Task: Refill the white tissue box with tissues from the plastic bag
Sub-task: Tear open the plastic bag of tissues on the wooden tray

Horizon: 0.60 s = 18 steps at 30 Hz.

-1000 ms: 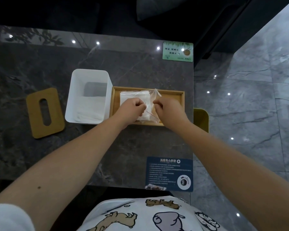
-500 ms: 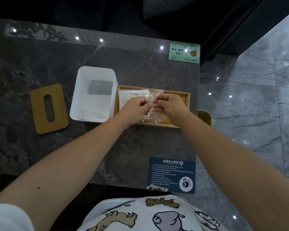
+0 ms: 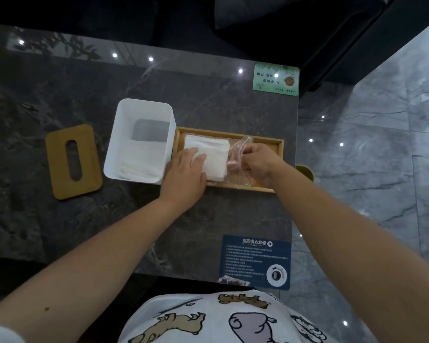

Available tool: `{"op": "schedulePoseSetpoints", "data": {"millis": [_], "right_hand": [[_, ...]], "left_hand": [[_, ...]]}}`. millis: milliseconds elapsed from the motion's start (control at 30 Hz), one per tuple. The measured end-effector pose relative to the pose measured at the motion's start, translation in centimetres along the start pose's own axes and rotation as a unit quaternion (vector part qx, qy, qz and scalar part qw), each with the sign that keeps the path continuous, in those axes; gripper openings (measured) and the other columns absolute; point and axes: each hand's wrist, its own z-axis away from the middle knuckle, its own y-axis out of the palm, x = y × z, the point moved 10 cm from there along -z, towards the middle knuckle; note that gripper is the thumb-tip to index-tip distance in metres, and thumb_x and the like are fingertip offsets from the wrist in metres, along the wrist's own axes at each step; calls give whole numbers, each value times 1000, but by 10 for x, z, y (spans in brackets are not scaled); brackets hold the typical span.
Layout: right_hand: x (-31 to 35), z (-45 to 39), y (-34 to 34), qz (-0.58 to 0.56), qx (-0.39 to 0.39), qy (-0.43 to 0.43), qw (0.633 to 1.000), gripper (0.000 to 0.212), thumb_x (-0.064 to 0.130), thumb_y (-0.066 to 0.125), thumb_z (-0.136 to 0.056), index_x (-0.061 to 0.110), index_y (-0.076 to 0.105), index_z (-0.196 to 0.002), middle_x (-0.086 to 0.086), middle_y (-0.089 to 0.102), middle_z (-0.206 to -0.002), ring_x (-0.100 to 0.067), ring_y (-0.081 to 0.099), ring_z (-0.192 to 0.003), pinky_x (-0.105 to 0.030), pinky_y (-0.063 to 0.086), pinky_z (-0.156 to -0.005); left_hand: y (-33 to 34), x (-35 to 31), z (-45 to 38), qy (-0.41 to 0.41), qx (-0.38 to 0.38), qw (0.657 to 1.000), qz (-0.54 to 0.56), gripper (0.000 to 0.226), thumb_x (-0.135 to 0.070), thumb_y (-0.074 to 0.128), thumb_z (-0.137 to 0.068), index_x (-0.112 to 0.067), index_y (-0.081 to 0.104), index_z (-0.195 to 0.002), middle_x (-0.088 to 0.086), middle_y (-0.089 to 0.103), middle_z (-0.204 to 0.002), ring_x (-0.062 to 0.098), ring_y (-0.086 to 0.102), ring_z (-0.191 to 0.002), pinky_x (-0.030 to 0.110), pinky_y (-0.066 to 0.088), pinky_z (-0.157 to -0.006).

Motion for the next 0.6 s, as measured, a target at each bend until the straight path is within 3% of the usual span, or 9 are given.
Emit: {"op": "schedulePoseSetpoints", "data": {"millis": [100,167,300,433,500,567,600], "right_hand": [[-2,-1,1,-29,-11,20,999,15,8,59,-96,12,74,-96,-11,76,-98,-21,76,-79,-40,63,-72],[1,2,5,-54,-10,30,998,11,6,62,-94,6,73,-98,-14,74,-98,-19,76,-72,-35,63,-61],[5,4,16,-65,-2,47,997,16,7,67,-92,-8,69,-98,-23,68,-85,-28,67,-67,-40,63,-67],[7,7,30,-41,43,90,994,24,19,64,-95,-2,63,-107,-10,52,-70,-16,45,-54,-29,46,-52],[12,6,31,-5,48,77,996,34,21,64,-96,-7,61,-115,-15,56,-78,-23,51,-64,-33,52,-61],[13,6,32,9,39,74,996,33,18,63,-96,-7,61,-118,-25,65,-92,-34,62,-79,-45,59,-78],[12,6,32,5,28,73,997,29,15,62,-97,-6,62,-117,-27,68,-98,-36,67,-83,-45,62,-75]], "left_hand": [[26,3,7,4,61,997,-39,56,-36,44,-99,-12,31,-147,15,26,-159,34,18,-147,45,12,-115],[37,5,8,0,81,995,-51,60,-41,37,-100,-13,24,-151,13,18,-162,31,9,-149,43,4,-115],[42,6,8,-2,85,994,-65,61,-43,32,-100,-12,21,-152,13,15,-163,31,5,-149,44,3,-117],[45,5,8,2,90,994,-54,64,-45,31,-100,-13,14,-153,12,9,-164,30,0,-150,44,0,-117],[44,4,8,3,91,994,-55,65,-45,32,-100,-13,13,-153,12,8,-164,31,0,-150,45,0,-117],[43,3,8,5,91,994,-56,64,-45,32,-100,-14,16,-153,12,9,-164,31,0,-150,45,1,-117],[42,3,8,5,90,994,-55,63,-46,32,-100,-14,17,-153,12,9,-164,31,0,-150,45,1,-117]]}}
